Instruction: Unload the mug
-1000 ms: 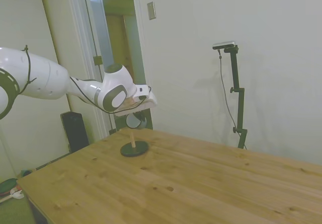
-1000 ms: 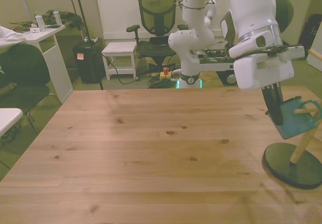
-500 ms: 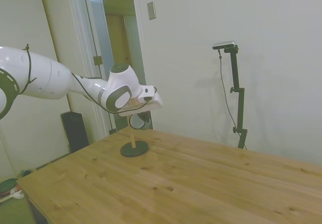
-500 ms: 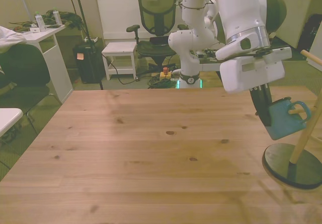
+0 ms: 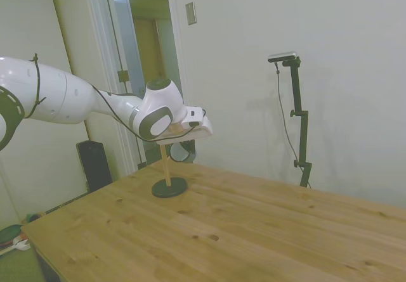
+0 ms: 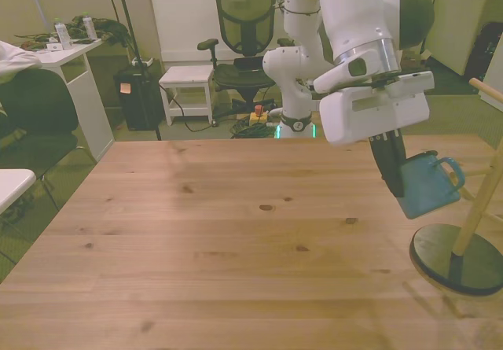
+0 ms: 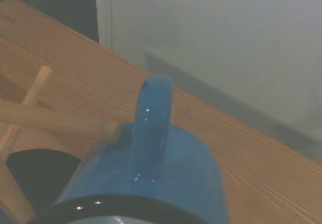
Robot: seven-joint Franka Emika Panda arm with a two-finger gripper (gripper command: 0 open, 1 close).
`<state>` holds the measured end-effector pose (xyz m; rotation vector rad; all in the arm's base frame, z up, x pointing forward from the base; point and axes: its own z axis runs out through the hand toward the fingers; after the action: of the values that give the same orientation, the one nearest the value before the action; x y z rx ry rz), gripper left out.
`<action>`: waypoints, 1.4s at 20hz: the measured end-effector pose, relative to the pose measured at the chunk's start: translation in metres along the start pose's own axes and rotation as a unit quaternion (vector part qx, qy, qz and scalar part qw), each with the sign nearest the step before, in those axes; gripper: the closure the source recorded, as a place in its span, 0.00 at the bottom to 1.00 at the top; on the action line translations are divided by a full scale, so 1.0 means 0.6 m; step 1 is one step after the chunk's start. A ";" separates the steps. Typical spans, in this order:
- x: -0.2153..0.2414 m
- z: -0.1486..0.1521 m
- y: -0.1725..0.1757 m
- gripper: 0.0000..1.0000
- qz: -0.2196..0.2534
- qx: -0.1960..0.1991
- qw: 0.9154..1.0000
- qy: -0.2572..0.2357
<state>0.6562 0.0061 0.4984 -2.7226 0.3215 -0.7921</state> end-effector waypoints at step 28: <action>-0.154 -0.059 0.111 1.00 0.050 -0.056 0.976 -0.206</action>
<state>0.5518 -0.0366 0.4596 -2.8587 0.4139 -0.1752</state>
